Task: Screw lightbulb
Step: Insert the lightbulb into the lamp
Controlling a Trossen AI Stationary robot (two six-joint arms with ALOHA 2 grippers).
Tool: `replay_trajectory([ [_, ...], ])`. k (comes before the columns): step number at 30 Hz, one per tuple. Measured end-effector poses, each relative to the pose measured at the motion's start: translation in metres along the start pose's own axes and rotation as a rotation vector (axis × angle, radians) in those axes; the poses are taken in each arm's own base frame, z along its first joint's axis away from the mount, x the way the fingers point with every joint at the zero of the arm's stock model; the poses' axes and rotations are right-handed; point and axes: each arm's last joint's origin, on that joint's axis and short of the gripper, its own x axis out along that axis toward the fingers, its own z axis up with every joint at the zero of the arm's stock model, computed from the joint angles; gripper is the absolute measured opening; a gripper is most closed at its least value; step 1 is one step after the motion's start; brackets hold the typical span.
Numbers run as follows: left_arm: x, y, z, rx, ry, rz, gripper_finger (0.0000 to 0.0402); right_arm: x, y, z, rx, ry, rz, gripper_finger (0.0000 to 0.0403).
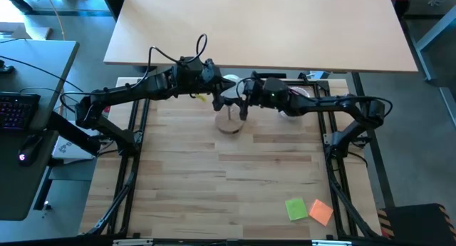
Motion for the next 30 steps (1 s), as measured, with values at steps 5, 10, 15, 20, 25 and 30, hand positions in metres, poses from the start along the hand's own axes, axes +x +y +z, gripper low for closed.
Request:
replay_trajectory([
  [5,0.0,-0.003,0.001,0.004,-0.009,-0.003,0.0,0.003,-0.003,0.009,0.003,0.044,-0.002,0.0145],
  [10,-0.005,-0.003,0.004,0.007,-0.026,0.005,0.0,0.003,-0.003,0.01,-0.013,0.046,-0.007,0.0143],
  [15,-0.013,-0.002,0.008,0.009,-0.046,0.024,0.0,0.003,-0.003,0.011,-0.019,0.042,-0.01,0.0142],
  [20,-0.023,-0.002,0.011,0.011,-0.051,0.051,0.0,0.003,-0.003,0.014,-0.028,0.018,-0.012,0.0142],
  [25,-0.026,-0.001,0.011,0.016,-0.044,0.073,0.0,0.004,-0.003,0.015,-0.031,0.01,-0.01,0.0142],
  [30,-0.026,-0.001,0.011,0.017,-0.041,0.073,0.0,0.004,-0.003,0.015,-0.032,0.009,-0.001,0.0142],
])
